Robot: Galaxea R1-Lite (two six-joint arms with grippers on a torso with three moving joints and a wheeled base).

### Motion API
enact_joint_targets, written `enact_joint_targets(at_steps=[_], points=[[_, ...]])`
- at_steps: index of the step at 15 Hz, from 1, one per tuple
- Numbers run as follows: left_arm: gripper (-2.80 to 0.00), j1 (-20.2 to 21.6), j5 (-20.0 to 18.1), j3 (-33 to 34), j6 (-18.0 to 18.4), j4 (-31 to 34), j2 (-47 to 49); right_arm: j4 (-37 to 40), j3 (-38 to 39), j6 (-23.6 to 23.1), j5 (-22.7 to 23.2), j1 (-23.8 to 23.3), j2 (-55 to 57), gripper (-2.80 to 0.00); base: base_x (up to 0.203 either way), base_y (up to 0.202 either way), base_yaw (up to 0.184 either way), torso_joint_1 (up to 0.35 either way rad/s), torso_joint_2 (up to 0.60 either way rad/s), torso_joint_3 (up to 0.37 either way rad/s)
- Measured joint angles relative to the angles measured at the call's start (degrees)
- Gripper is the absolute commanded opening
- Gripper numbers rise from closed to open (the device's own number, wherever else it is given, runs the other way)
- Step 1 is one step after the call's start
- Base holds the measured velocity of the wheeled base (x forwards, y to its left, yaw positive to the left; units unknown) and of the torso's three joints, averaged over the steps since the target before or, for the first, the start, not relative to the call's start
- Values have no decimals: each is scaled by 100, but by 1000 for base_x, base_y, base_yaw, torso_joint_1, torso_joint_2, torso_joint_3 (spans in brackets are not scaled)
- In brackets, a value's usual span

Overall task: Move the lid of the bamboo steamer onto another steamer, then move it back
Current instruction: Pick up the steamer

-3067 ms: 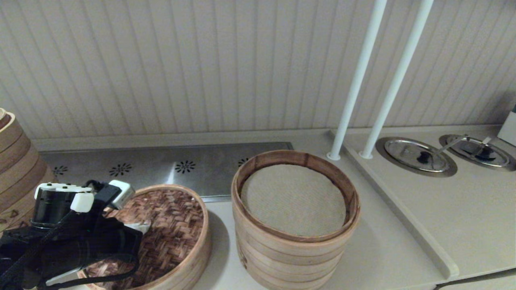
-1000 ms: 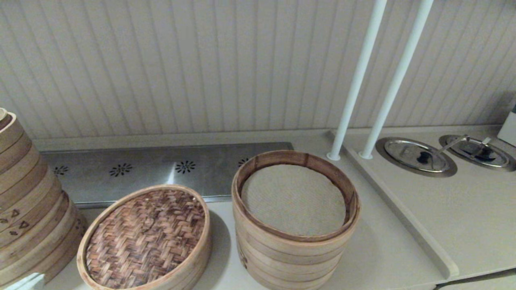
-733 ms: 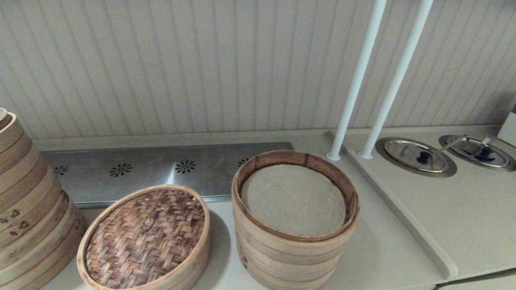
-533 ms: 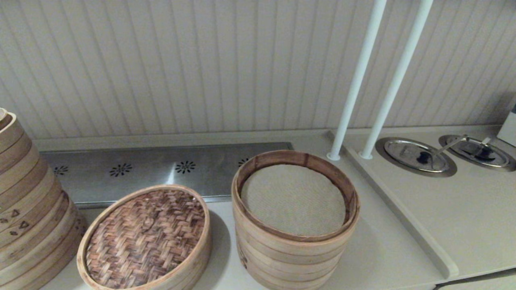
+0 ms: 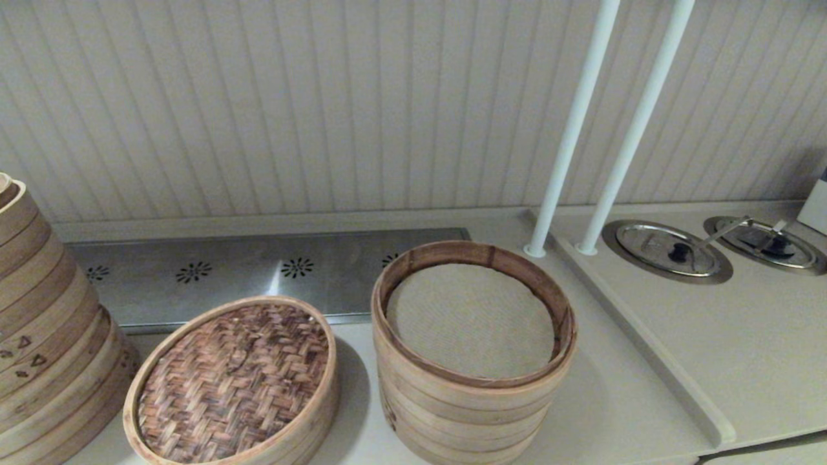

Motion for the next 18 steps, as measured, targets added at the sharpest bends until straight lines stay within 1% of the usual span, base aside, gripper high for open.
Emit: enact_joint_targets(at_steps=[2, 5, 11, 18], points=[[-280, -5, 39, 161, 86, -235, -41, 0, 0, 1, 0, 0, 0, -280, 0, 0, 0, 0, 0, 0], [-280, 0, 38, 210, 111, -251, -48, 0, 0, 1, 0, 0, 0, -280, 0, 0, 0, 0, 0, 0], [-280, 0, 37, 221, -88, -253, -50, 0, 0, 1, 1, 0, 0, -280, 0, 0, 0, 0, 0, 0], [-280, 0, 41, 224, -114, -245, -50, 0, 0, 1, 0, 0, 0, -280, 0, 0, 0, 0, 0, 0]])
